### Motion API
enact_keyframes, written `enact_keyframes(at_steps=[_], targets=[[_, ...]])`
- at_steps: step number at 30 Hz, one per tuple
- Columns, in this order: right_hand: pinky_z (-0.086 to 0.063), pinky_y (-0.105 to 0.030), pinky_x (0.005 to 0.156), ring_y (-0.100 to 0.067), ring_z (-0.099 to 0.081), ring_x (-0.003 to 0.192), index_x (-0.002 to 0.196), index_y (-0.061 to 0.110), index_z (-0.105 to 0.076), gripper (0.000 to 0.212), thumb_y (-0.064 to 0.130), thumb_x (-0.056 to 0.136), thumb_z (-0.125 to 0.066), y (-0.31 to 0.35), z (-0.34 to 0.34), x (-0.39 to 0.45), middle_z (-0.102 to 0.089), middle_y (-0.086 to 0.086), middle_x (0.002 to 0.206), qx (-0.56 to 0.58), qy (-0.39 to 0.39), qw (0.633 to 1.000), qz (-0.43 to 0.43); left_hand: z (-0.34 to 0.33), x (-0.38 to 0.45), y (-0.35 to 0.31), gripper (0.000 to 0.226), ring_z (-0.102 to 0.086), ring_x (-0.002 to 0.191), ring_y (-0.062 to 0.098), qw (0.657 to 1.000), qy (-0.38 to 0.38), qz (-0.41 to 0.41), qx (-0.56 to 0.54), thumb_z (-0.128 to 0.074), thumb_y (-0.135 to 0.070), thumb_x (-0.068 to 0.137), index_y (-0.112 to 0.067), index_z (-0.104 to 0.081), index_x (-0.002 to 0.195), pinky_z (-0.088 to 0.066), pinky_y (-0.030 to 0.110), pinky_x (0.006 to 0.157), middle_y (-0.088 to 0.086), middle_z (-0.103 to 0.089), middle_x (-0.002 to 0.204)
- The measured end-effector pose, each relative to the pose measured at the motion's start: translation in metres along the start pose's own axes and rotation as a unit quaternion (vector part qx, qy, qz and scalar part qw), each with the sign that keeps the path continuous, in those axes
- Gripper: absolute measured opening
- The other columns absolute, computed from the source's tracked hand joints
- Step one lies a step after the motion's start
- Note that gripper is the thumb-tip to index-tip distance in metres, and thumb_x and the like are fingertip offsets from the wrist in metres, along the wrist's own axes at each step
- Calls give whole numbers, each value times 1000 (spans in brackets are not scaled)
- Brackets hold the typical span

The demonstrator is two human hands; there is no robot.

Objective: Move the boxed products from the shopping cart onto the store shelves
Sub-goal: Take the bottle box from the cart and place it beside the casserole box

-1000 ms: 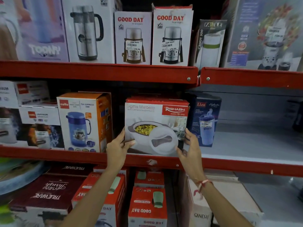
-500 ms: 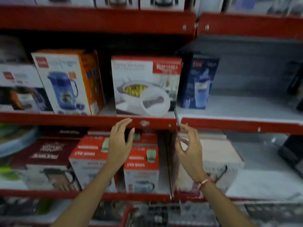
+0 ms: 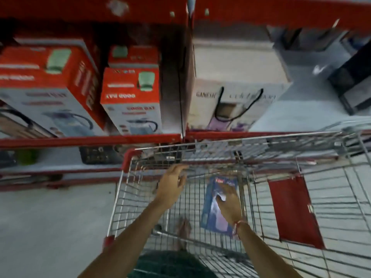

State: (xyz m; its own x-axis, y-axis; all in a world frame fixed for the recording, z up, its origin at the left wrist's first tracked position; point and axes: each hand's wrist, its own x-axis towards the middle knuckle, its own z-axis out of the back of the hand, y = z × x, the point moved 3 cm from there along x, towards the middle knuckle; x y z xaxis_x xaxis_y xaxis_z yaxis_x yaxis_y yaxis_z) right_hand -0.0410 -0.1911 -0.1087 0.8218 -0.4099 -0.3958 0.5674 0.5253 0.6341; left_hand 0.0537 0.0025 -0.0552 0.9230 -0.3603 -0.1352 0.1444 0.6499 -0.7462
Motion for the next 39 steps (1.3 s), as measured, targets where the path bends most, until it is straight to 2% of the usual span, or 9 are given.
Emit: enact_keyframes(at_steps=[3,6,10,13,16,20,27,34,39], targets=[[-56,-46,86,-34,-60,106,132,11,-48,51,9,83,-65,-64,-7,6,-53,-17,133,17,28,987,-156,-66,-11,29,33,-62,104,22,988,116,98,-31,-54,-12,92,-8,-55,124,-46,17,79,11,-61,125],[-51,-28,56,-26,-59,86,136,12,-43,58,14,83,-67,-102,-11,15,-62,-17,122,65,27,965,-253,-124,-15,51,34,-64,99,14,965,181,181,-55,-59,-8,88,-9,-57,122,-47,7,69,9,-64,125],[-43,-25,48,-14,-57,66,102,8,-52,18,14,90,-62,-129,-24,29,-63,-9,90,146,44,936,-317,-198,-18,83,51,-61,110,27,927,255,265,-69,-66,-22,83,-16,-46,131,-50,39,98,12,-61,128],[-50,-25,41,-14,-60,69,102,2,-57,13,1,89,-58,-131,-34,33,-64,-13,96,201,43,924,-321,-240,-18,108,57,-62,107,27,913,280,290,-66,-68,-30,80,-20,-45,131,-49,46,98,13,-64,124],[-54,-20,47,-26,-61,83,117,-1,-54,27,-4,90,-51,-115,-37,27,-63,-15,105,228,46,927,-293,-224,-19,83,44,-62,92,19,902,291,304,-94,-64,-13,84,-13,-51,126,-57,34,80,10,-65,117],[-54,-56,88,-33,-61,104,128,16,-47,43,2,88,-55,-90,-37,6,-62,-11,120,245,66,925,-281,-189,-33,75,46,-63,99,24,910,245,319,-94,-66,-5,81,-10,-49,124,-57,31,72,12,-64,119],[-54,-57,87,-23,-62,99,123,18,-54,43,3,85,-62,-14,-4,-52,-59,-1,122,273,46,939,-205,-81,-79,29,42,-65,86,19,954,133,258,-68,-74,-9,76,-12,-47,108,-39,12,45,5,-65,111],[-57,-56,80,-21,-65,96,117,18,-59,37,1,85,-64,72,27,-120,-62,-1,118,302,31,948,-97,32,-115,-9,41,-68,91,28,980,47,165,-98,-78,-11,70,-16,-49,97,-56,49,79,8,-70,102],[-58,-55,79,-22,-67,95,116,17,-59,35,-2,87,-61,110,40,-143,-64,-1,119,305,33,950,-49,75,-134,-21,41,-68,91,24,981,0,134,-139,-78,-7,69,-15,-51,98,-56,51,81,4,-72,98]])
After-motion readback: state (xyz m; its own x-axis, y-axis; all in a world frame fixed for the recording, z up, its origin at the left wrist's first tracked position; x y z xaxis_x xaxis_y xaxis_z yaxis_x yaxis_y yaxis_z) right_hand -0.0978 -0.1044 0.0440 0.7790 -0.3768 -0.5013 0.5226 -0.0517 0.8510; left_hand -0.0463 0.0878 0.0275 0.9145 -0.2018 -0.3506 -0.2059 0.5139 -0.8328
